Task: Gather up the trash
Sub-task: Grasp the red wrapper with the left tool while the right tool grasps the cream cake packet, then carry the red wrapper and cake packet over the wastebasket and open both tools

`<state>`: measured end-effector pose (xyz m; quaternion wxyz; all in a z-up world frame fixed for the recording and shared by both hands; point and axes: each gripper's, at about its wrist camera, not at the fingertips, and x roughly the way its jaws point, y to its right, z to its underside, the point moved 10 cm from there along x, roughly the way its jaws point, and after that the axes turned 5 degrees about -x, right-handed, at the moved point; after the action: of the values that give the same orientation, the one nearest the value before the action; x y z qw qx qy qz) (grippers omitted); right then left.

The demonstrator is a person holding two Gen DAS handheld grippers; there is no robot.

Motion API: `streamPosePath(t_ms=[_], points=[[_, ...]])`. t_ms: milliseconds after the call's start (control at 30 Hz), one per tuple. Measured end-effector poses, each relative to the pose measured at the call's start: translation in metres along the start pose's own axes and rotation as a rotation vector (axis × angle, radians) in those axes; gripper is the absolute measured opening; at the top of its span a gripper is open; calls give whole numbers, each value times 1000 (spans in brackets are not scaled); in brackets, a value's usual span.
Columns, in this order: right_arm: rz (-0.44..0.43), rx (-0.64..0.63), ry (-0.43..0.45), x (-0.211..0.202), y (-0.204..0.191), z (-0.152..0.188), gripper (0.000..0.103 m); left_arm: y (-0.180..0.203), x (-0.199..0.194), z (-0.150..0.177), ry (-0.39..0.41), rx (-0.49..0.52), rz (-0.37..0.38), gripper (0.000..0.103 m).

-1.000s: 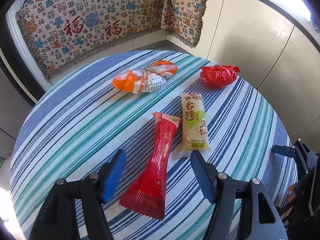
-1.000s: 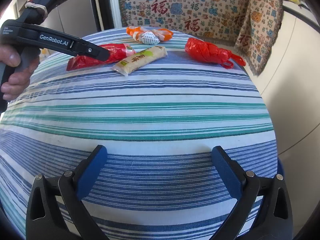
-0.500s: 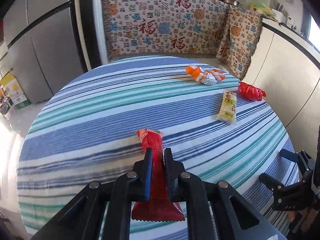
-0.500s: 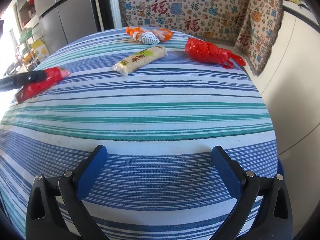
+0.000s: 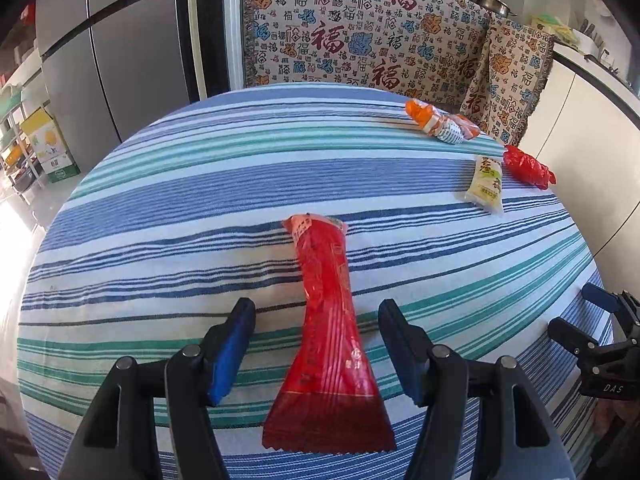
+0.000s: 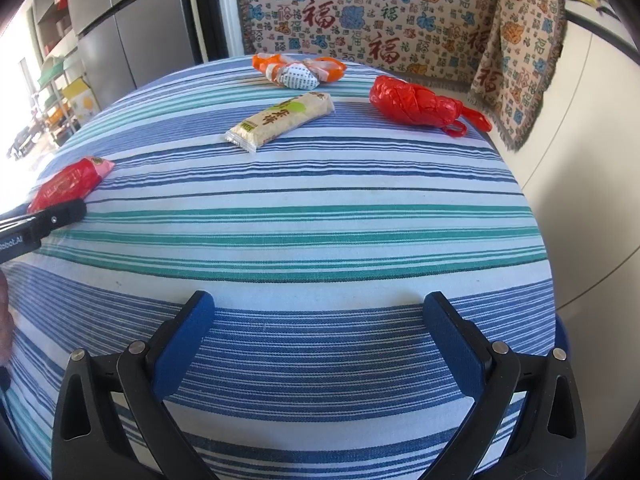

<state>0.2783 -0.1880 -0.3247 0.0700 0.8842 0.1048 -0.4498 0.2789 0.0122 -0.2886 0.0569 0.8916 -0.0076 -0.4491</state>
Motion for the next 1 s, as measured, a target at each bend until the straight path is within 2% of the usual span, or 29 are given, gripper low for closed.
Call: streamPosePath(t_ms=[100, 133, 167, 233, 333, 367, 433, 500, 533, 567, 667, 833, 933, 1000], points=[[-27, 38, -13, 7, 0, -16, 101, 1, 0, 3, 5, 34, -30, 65], [-43, 54, -19, 11, 0, -24, 96, 2, 0, 4, 11, 41, -37, 66], [-62, 79, -17, 15, 0, -37, 92, 2, 0, 4, 16, 46, -42, 66], [-85, 124, -13, 26, -1, -66, 91, 2, 0, 4, 15, 45, -40, 68], [-82, 171, -40, 55, -2, -100, 90, 1, 1, 4, 15, 40, -36, 68], [-71, 182, -54, 66, -2, -109, 85, 1, 2, 4, 15, 42, -38, 68], [-27, 176, -69, 82, -3, -119, 85, 1, 2, 4, 15, 42, -37, 68], [55, 118, -62, 88, -1, -126, 71, 0, 2, 3, 14, 40, -34, 68], [72, 89, -48, 87, -1, -127, 57, 0, 2, 3, 14, 40, -34, 68], [61, 74, -37, 84, -3, -126, 37, 0, 2, 3, 14, 42, -36, 69], [34, -30, -18, 69, -14, -109, 29, 0, 3, 3, 14, 43, -36, 69], [-124, -224, 7, 24, -53, -49, 29, -1, 2, 3, 13, 46, -27, 69], [-153, -262, -8, 3, -57, -16, 30, -3, 0, 5, 8, 63, -24, 69], [-159, -254, -30, -5, -49, -2, 35, -4, -4, 10, -28, 93, -4, 69]])
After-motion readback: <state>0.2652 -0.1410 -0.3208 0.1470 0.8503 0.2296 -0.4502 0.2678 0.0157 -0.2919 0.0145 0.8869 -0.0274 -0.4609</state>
